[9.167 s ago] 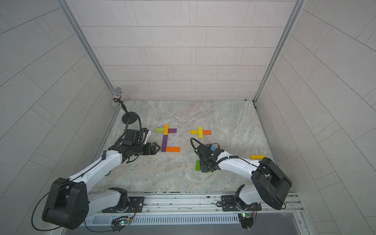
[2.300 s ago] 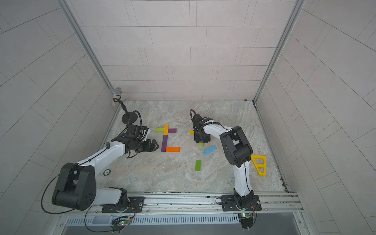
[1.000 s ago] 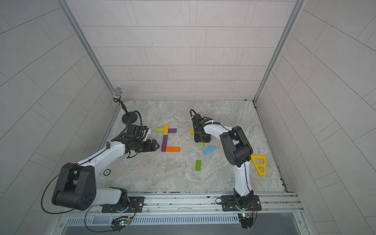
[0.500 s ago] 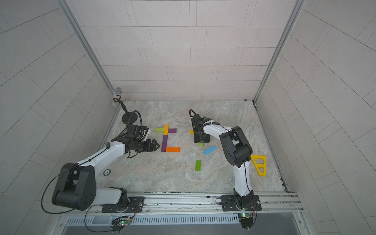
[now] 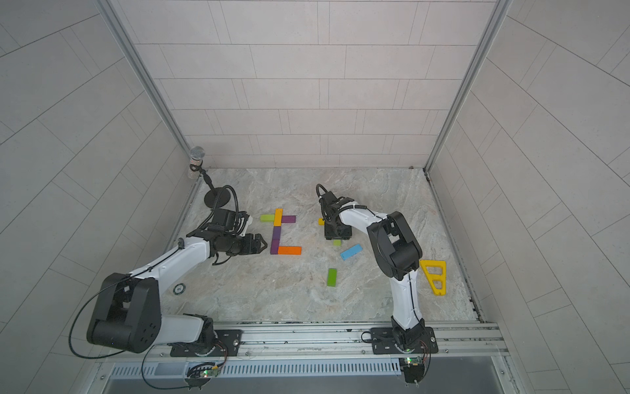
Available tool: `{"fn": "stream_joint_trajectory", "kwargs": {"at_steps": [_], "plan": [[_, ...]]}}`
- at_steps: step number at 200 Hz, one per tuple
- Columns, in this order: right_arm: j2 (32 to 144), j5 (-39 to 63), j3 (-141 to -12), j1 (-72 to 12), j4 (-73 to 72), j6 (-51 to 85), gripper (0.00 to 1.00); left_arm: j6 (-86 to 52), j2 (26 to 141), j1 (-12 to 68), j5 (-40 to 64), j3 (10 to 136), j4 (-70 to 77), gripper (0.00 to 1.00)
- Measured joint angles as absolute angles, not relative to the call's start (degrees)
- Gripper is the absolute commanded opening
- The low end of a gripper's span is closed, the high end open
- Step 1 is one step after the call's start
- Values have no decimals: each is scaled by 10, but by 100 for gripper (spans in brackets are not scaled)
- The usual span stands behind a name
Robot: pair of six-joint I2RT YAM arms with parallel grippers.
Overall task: Assemble the letter t with building blocks
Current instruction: Assemble the building block at the center of the board.
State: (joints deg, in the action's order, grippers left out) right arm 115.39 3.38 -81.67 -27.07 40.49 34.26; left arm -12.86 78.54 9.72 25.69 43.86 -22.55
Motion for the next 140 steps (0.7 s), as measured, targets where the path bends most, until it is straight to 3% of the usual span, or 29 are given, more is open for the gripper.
{"fn": "stream_joint_trajectory", "kwargs": {"at_steps": [140], "plan": [[1154,34,-819,-275,409,342,48,-129,785,97,258,439,-225,87]]}}
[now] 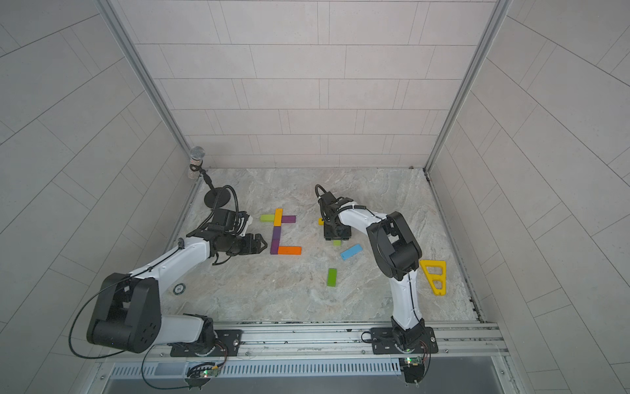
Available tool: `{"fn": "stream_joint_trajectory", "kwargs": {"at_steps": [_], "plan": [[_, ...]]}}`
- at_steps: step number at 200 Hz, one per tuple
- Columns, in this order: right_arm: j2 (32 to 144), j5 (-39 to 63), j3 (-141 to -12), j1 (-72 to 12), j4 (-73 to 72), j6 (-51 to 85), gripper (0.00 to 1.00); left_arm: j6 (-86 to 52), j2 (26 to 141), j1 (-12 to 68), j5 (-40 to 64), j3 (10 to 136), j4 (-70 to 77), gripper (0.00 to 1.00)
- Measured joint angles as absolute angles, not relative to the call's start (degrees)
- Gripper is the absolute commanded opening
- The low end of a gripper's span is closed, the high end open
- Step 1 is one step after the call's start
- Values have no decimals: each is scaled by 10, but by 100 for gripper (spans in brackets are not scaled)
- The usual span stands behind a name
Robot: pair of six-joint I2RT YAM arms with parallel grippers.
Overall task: Assemble the letter t with building blocks
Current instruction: Assemble the building block at the center of the board, then move the building block to the center of the board.
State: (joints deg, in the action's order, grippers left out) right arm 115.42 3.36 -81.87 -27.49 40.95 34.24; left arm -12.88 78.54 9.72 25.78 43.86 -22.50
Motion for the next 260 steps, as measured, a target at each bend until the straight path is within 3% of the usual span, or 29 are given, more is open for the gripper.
{"fn": "stream_joint_trajectory", "kwargs": {"at_steps": [30,57,124,174,210,260], "plan": [[1154,32,-819,-275,410,342,50,-129,785,97,259,439,-225,87],[1154,29,-819,-275,410,341,58,-129,785,97,259,439,-225,87],[1154,24,-819,-275,409,334,100,-129,785,97,260,439,-225,87],[1135,16,-814,-277,406,327,100,-129,785,97,262,439,-225,87],[1045,2,-786,-288,408,329,100,-131,785,97,264,438,-225,87],[970,37,-704,-289,376,362,79,-135,785,98,270,432,-220,87]]}}
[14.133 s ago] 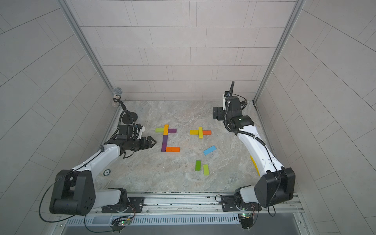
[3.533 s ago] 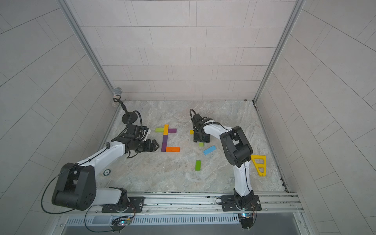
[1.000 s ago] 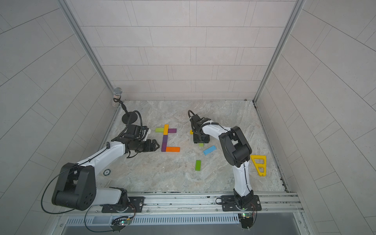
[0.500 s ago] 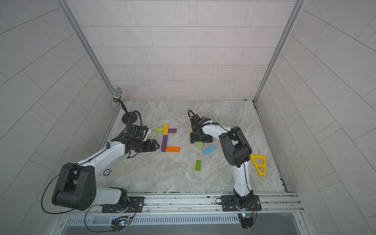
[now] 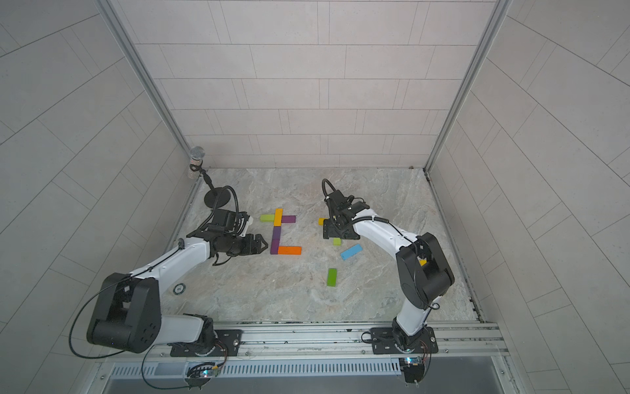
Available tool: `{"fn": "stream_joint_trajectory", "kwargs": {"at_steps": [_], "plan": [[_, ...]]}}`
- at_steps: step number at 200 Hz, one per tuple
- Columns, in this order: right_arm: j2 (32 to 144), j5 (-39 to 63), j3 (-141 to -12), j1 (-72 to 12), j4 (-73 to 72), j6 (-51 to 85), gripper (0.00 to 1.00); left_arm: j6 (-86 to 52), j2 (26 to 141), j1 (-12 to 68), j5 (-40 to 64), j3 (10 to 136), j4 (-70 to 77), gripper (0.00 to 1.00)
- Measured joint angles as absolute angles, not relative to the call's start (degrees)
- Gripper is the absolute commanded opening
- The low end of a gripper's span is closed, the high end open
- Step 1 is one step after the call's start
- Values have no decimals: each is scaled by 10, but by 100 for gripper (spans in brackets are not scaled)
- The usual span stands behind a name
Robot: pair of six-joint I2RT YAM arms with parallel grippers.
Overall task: Assemble the letter t with building blocks
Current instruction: Move the building block to the center of the board.
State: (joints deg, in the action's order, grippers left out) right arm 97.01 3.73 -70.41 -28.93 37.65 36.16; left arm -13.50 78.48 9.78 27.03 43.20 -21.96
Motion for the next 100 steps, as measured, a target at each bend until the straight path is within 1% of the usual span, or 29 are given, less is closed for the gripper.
{"fn": "stream_joint_trajectory", "kwargs": {"at_steps": [41,100], "plan": [[972,70,-656,-289,354,380,71,-137,781,102,272,425,-215,87],[983,89,-642,-285,321,385,71,-138,762,104,272,416,-214,87]]}}
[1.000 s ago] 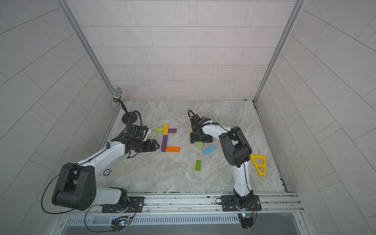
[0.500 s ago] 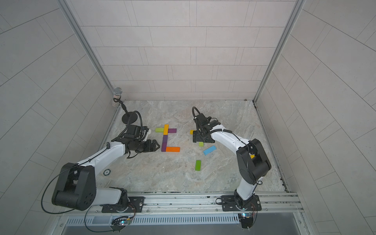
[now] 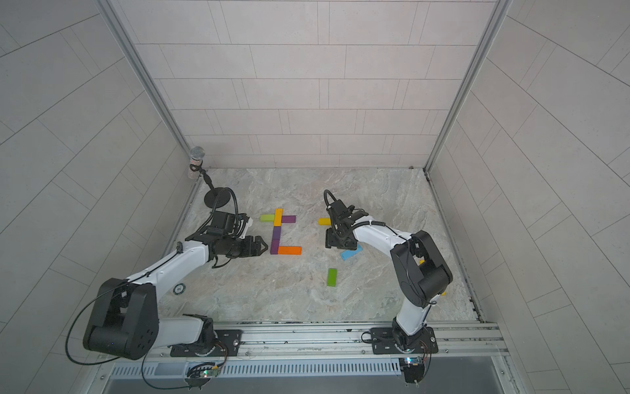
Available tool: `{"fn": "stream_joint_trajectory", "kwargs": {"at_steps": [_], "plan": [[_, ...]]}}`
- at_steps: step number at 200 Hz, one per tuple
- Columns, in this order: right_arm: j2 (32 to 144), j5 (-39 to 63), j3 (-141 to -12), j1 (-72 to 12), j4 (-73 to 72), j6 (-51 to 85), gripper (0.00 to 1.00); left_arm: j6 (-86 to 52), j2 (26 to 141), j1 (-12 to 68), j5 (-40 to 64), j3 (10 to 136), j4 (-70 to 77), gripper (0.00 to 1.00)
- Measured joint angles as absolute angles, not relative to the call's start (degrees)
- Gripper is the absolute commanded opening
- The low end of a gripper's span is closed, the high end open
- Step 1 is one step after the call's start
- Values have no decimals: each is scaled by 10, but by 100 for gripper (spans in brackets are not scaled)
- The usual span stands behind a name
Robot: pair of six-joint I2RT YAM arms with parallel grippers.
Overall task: Assemble the letter t with building blocks
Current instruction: Move the building block to the center of the board, then pick up the building block from the center of the board.
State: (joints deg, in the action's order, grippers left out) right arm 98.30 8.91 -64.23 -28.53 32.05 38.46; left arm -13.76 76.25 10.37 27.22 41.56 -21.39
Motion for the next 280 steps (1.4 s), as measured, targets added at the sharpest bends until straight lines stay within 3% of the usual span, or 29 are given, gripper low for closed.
{"fn": "stream_joint_trajectory", "kwargs": {"at_steps": [114,182,280], "plan": [[1018,88,-641,-263,339,379,68,-137,762,105,272,415,-213,87],[910,67,-588,-262,393,366,67,-137,766,105,270,415,-213,87],[860,70,-606,-387,480,390,69,-146,765,105,272,415,-213,86]]}}
